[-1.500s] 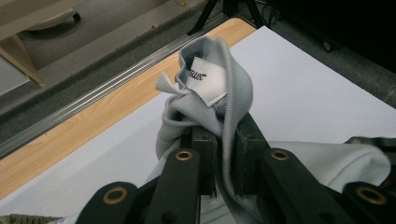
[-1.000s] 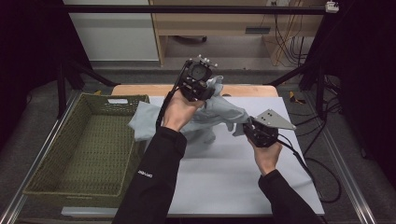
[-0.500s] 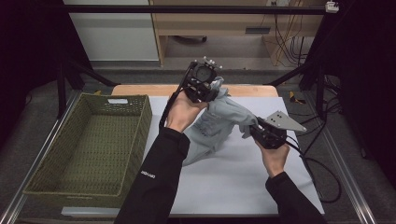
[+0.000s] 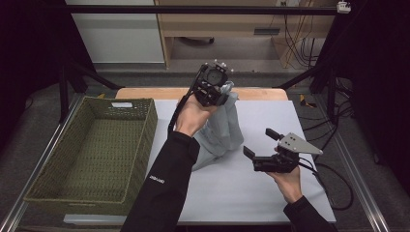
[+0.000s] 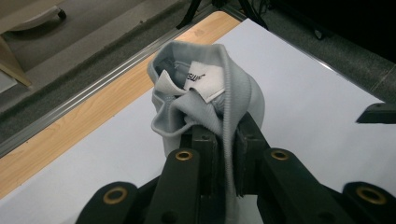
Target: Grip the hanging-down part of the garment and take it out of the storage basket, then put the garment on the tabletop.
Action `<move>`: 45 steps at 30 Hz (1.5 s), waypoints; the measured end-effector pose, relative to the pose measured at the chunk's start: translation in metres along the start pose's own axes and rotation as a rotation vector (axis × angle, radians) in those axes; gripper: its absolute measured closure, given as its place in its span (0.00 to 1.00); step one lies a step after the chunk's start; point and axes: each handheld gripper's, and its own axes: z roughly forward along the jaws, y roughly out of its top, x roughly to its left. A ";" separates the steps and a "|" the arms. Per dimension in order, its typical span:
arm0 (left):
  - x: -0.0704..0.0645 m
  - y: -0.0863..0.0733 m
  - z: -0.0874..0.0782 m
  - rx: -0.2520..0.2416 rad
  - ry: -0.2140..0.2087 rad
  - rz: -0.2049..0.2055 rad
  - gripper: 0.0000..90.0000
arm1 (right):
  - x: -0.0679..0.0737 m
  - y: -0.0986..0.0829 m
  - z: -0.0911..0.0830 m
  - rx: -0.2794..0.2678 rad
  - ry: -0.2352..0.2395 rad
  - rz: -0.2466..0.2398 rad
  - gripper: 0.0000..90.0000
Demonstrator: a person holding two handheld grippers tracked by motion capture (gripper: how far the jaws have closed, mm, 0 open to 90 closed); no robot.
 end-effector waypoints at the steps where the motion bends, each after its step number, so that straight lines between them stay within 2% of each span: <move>1: 0.000 0.000 0.001 0.004 0.000 0.000 0.89 | 0.002 0.001 -0.002 -0.007 -0.001 0.036 0.00; 4: -0.001 0.001 0.002 0.010 -0.001 0.002 0.89 | -0.002 0.000 -0.009 -0.013 -0.025 0.015 0.00; 5: -0.001 0.001 0.002 0.010 -0.002 0.001 0.89 | -0.002 0.000 -0.011 -0.011 -0.034 0.031 0.00; 8: -0.001 0.001 0.001 0.018 -0.001 0.010 0.90 | -0.003 -0.003 -0.015 -0.016 -0.050 0.027 0.00; 13: -0.001 0.001 0.002 0.019 -0.004 0.010 0.89 | -0.006 -0.008 -0.022 -0.021 -0.057 0.019 0.00; 14: -0.002 0.001 0.002 0.014 -0.005 0.004 0.89 | -0.009 -0.011 -0.025 -0.041 -0.047 0.007 0.00; 15: -0.002 0.001 0.002 0.013 -0.005 0.005 0.89 | -0.007 -0.011 -0.027 -0.041 -0.043 0.041 0.00; 17: -0.003 0.001 0.002 0.012 -0.009 0.005 0.89 | -0.008 -0.013 -0.028 -0.046 -0.043 0.036 0.00; 21: -0.002 0.000 0.004 0.010 -0.016 0.002 0.89 | -0.010 -0.020 -0.030 -0.031 -0.050 0.033 0.00; 26: 0.001 -0.003 0.006 0.009 -0.026 -0.003 0.89 | -0.013 -0.031 -0.034 -0.032 -0.031 0.030 0.00; 27: 0.001 -0.004 0.006 0.012 -0.025 -0.001 0.89 | -0.014 -0.033 -0.035 -0.016 -0.030 0.029 0.00; 31: 0.003 -0.006 0.007 0.013 -0.022 -0.010 0.89 | -0.013 -0.041 -0.035 -0.009 -0.032 0.066 0.00; 33: 0.004 -0.008 0.006 0.012 -0.020 -0.012 0.89 | -0.014 -0.043 -0.034 -0.018 -0.032 0.053 0.00; 36: 0.003 -0.010 0.006 0.019 -0.025 -0.013 0.89 | -0.014 -0.043 -0.036 -0.001 -0.021 0.066 0.00; 37: 0.002 -0.011 0.007 0.023 -0.026 -0.012 0.89 | -0.014 -0.044 -0.036 -0.003 -0.029 0.048 0.00; 38: 0.002 -0.012 0.008 0.028 -0.025 -0.008 0.89 | -0.013 -0.044 -0.036 -0.009 -0.024 0.054 0.00; 41: 0.000 -0.017 0.014 0.036 -0.026 -0.005 0.89 | -0.015 -0.046 -0.038 -0.002 -0.024 0.022 0.00; 42: 0.000 -0.019 0.017 0.037 -0.033 -0.006 0.89 | -0.012 -0.045 -0.038 0.000 -0.027 0.076 0.00; 43: -0.001 -0.021 0.020 0.038 -0.039 -0.007 0.89 | -0.016 -0.046 -0.038 -0.006 -0.025 0.038 0.00; 44: -0.001 -0.024 0.022 0.039 -0.042 -0.009 0.89 | -0.016 -0.046 -0.038 0.002 -0.034 0.055 0.00; 45: -0.002 -0.027 0.025 0.042 -0.052 -0.007 0.89 | -0.017 -0.046 -0.038 -0.001 -0.033 0.053 0.00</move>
